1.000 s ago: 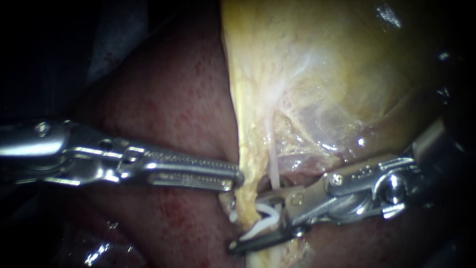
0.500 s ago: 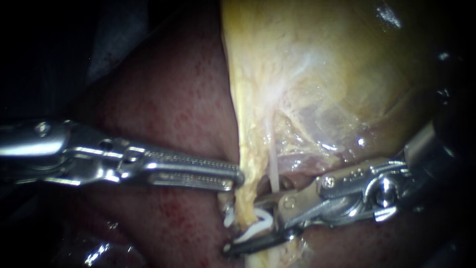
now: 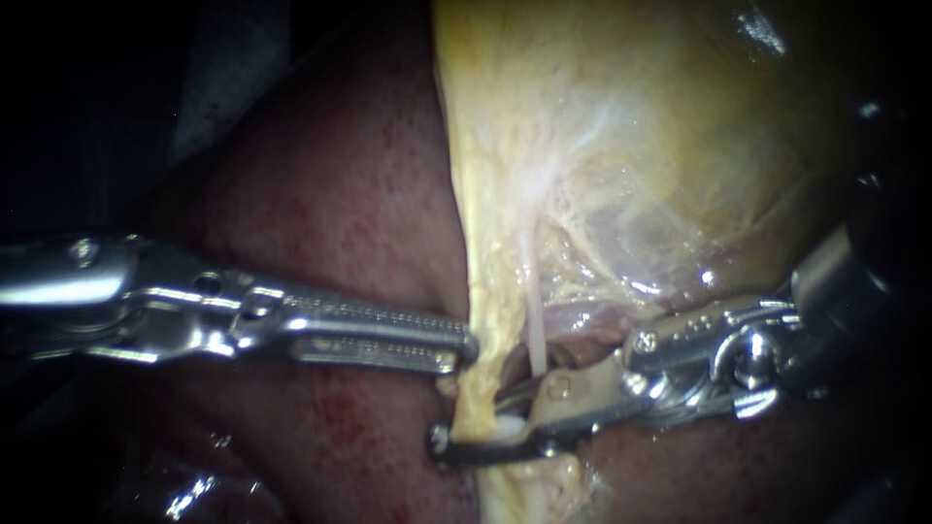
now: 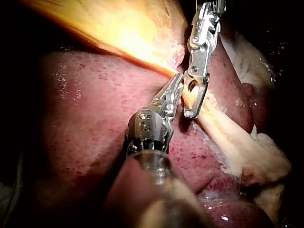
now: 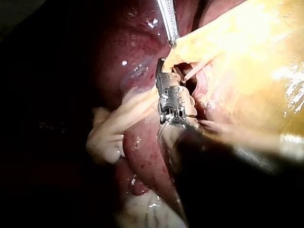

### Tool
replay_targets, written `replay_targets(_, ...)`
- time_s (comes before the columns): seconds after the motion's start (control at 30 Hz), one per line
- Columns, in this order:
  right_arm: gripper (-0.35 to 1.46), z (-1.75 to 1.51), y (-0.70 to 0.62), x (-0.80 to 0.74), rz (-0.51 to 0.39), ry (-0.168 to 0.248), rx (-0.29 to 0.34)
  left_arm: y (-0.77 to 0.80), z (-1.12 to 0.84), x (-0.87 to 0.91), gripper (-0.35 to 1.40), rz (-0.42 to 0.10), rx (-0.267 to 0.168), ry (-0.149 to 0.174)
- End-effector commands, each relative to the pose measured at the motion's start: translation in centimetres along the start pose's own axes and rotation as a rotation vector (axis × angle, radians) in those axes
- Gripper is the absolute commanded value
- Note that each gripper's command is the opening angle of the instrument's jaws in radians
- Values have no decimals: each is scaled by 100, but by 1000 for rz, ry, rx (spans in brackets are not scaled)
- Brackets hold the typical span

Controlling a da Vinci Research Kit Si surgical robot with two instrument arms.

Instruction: Clipping first clip left tube

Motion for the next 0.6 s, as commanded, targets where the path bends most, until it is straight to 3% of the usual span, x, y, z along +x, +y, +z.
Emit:
replay_targets(0.03, -20, 0, 0, 0, -1, 0, 1, 0, 0, 0, -28, 0, 1, 0)
replay_targets(0.6, -20, 0, 0, 0, 4, 0, 1, 1, 1, 0, -28, 0, 0, 0)
